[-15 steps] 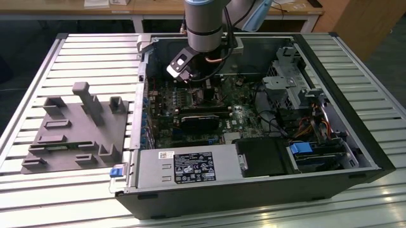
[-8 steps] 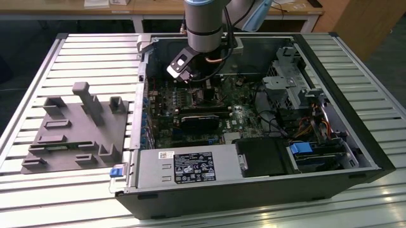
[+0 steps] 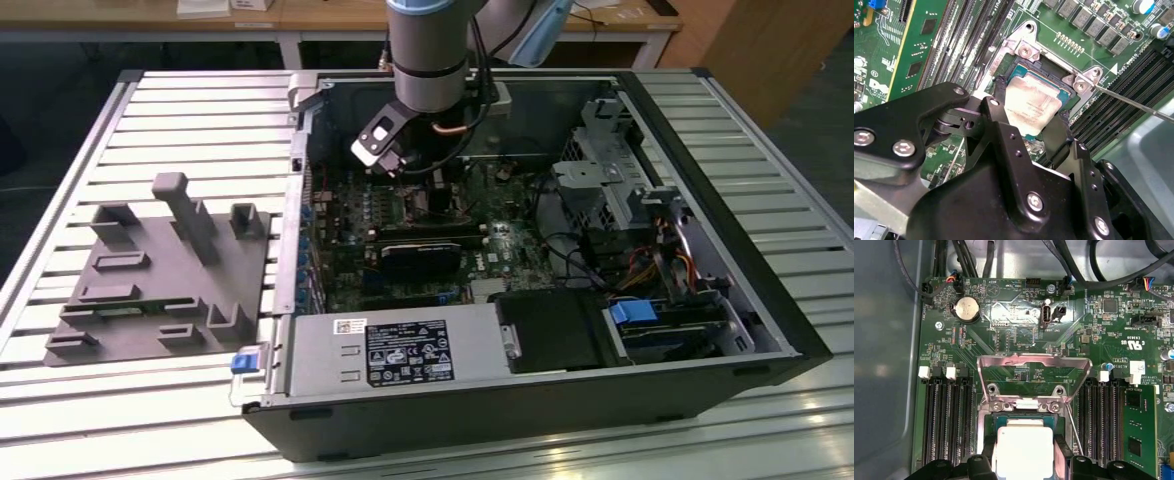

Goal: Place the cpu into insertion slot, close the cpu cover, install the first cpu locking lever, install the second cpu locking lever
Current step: 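Place the cpu into insertion slot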

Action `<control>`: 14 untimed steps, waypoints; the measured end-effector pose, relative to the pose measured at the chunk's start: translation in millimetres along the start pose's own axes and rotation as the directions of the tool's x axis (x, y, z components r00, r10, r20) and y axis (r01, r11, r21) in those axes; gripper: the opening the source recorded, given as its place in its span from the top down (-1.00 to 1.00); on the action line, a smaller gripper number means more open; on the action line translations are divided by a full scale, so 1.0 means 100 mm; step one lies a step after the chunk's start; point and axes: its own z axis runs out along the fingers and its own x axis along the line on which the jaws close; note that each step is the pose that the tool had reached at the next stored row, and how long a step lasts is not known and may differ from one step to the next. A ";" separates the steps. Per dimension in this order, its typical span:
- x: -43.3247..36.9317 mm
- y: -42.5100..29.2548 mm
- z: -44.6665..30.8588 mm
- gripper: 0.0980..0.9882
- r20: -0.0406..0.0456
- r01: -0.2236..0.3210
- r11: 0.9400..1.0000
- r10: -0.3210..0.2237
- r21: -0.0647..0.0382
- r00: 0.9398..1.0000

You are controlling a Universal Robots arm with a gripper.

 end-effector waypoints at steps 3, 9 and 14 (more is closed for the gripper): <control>0.000 0.000 0.001 0.01 0.000 0.000 1.000 0.000 0.000 1.000; 0.000 -0.005 0.002 0.01 0.000 -0.003 1.000 0.003 0.000 1.000; 0.000 -0.007 0.001 0.01 0.001 -0.009 1.000 0.009 0.000 1.000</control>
